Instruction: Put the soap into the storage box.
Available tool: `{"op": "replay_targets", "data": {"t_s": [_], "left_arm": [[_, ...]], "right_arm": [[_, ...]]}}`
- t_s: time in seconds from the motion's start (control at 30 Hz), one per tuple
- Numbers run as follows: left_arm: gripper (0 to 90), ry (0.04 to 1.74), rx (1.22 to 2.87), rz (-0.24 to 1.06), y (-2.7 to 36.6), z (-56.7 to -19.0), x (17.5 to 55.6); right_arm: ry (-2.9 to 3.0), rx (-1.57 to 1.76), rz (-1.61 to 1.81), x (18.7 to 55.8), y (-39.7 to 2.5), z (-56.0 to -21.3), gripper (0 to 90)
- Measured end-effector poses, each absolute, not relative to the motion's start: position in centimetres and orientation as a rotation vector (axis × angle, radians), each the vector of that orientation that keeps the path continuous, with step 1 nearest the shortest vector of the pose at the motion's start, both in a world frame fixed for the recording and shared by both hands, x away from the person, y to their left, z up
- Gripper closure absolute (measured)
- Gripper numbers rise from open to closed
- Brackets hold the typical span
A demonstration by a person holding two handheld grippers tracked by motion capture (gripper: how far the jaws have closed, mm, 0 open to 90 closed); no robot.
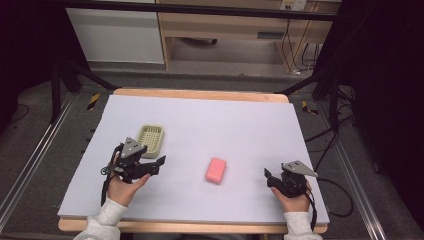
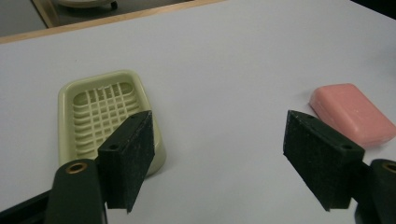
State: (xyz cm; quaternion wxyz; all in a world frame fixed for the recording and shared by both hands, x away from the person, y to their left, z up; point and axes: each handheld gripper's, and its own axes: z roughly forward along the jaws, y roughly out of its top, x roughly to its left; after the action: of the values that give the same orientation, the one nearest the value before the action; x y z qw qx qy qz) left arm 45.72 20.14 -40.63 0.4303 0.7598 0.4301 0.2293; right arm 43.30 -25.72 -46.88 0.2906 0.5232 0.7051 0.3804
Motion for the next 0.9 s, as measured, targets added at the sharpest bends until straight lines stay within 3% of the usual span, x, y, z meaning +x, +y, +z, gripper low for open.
{"op": "replay_targets", "data": {"t_s": [0.9], "left_arm": [[24.3, 1.029, 1.907, 0.525, 15.5, -39.9, 46.8]], "right_arm": [[1.881, 1.399, 1.019, 43.3, -25.7, -46.9, 32.1]]}}
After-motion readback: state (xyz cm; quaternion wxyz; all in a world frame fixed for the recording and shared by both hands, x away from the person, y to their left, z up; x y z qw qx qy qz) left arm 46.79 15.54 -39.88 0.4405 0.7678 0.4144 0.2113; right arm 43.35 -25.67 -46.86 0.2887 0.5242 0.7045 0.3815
